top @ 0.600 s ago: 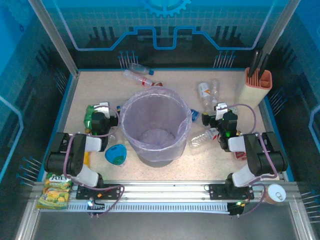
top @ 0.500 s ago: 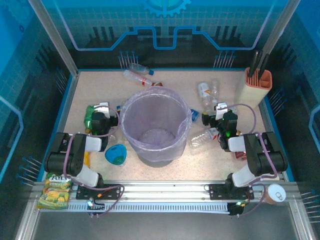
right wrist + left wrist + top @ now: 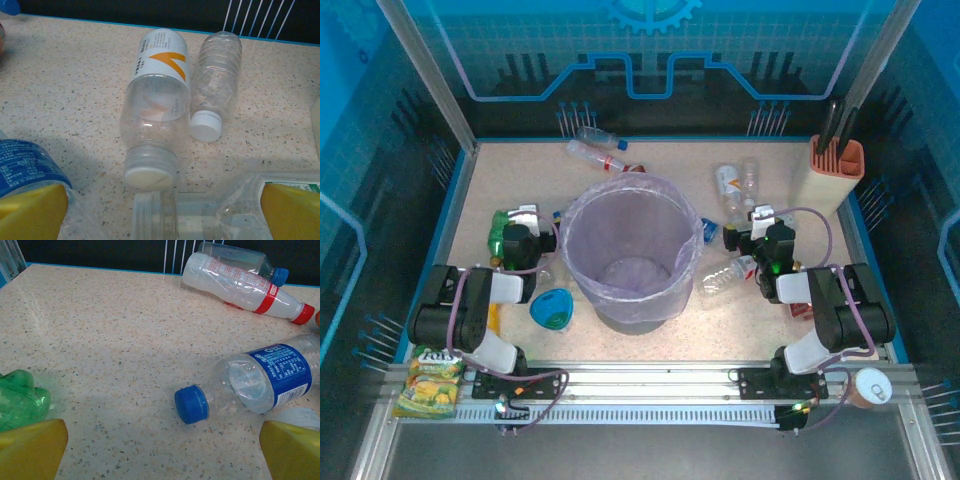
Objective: Put the plastic bottles in the bin
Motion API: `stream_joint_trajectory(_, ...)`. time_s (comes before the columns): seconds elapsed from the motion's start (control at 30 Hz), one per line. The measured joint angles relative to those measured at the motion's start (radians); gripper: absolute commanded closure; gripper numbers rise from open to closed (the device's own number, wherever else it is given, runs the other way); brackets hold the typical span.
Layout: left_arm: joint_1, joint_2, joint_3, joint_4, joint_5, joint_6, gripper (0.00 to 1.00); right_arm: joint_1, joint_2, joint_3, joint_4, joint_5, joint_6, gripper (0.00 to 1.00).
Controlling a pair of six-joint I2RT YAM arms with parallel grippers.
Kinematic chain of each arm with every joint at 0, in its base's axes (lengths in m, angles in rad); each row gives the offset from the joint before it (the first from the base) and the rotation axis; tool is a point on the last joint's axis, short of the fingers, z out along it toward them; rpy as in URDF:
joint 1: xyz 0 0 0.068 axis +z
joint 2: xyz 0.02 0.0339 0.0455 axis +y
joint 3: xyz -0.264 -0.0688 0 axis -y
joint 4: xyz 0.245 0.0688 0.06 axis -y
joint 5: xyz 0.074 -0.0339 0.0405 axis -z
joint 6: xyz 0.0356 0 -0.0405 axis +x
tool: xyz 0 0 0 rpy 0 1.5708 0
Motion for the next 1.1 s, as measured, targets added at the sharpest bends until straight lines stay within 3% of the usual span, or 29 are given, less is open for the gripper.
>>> stream_joint_trajectory(0.4,0.0,-0.011,0.013,-0.055,0.007,0.0,0.01,-0.002,-0.003,0.007,-0.022,-0.008,0.0,0.0)
stream_joint_trajectory(0.6,0.0,-0.233,0.046,-0.26,-0.014,-0.015,0.01,-0.004,-0.125,0.103,-0.241,-0.003,0.002,0.0)
stream_joint_trajectory(0.67,0.002,-0.331,0.093,-0.37,-0.033,-0.039,0.01,-0.004,-0.192,0.156,-0.35,0.004,0.018,0.0)
stream_joint_trajectory(0.9,0.014,-0.507,0.495,-0.915,-0.07,-0.189,0.01,-0.044,-0.304,0.623,-1.1,0.171,0.234,0.0)
stream_joint_trajectory(1.0,0.016,-0.496,0.72,-1.151,0.033,-0.248,0.01,-0.15,-0.262,0.828,-1.426,0.183,0.303,0.0)
stream_joint_trajectory(1.1,0.013,-0.468,0.896,-1.328,0.185,-0.29,0.02,-0.229,-0.208,0.894,-1.655,0.183,0.325,0.01)
